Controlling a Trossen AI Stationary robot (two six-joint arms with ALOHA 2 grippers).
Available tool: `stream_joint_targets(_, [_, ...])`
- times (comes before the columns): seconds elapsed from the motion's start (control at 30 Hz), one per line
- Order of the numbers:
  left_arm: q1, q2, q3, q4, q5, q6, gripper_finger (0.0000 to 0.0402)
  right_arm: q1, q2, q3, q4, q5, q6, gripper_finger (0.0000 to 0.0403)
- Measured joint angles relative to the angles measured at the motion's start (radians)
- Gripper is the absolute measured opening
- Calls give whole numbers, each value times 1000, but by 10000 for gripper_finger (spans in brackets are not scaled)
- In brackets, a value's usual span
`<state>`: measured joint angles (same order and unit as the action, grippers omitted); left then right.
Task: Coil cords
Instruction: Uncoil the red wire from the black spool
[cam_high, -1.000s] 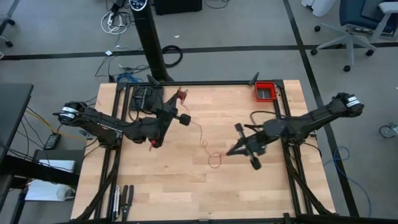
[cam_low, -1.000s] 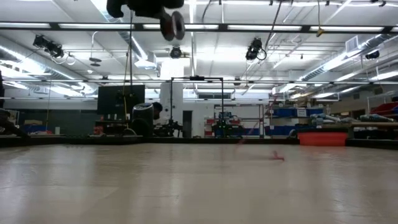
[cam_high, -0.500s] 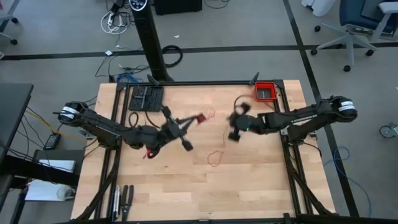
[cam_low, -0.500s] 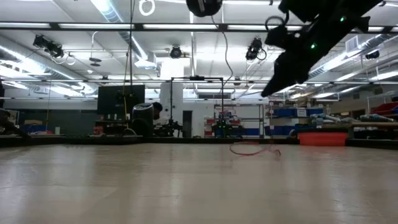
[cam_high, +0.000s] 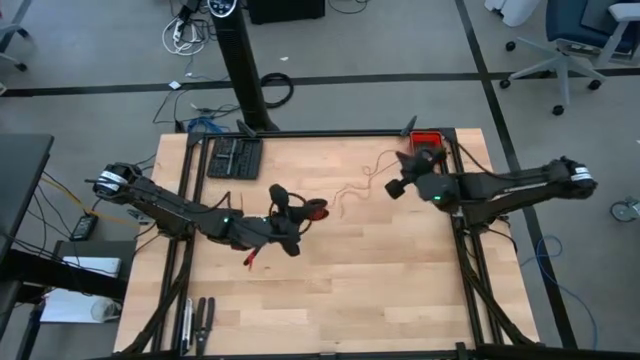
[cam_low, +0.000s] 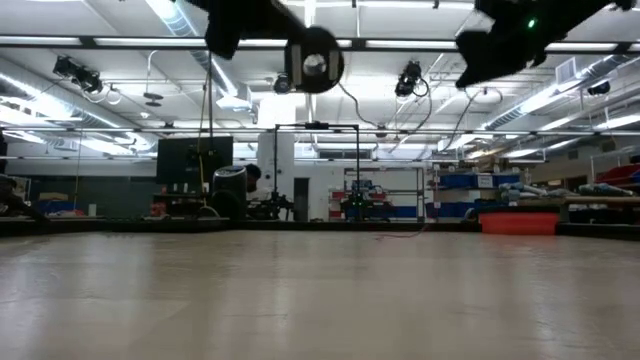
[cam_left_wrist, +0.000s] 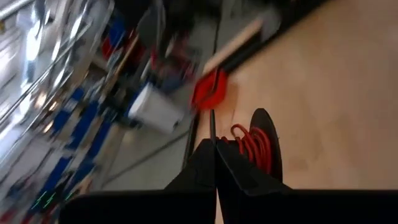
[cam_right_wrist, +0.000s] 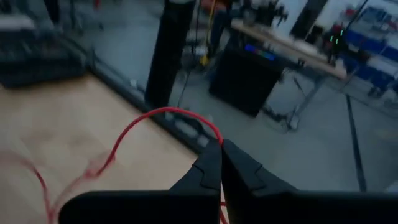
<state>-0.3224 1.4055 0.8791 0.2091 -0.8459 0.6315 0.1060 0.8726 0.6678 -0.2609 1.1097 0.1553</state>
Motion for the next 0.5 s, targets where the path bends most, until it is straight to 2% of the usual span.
stream_joint_targets(0.13, [1, 0, 0, -124, -145, -24, 1, 95, -88, 0, 106, 37, -120, 0])
stream_joint_targets(0.27, [10, 0, 0, -179, -310, -33, 1, 201, -148, 0, 261, -25, -272, 0])
stream_joint_targets(0.37, [21, 0, 0, -173, -465, -33, 1, 271, -171, 0, 374, -145, -367, 0])
stream_joint_targets(0.5, [38, 0, 0, -148, -627, -33, 1, 342, -183, 0, 484, -399, -453, 0])
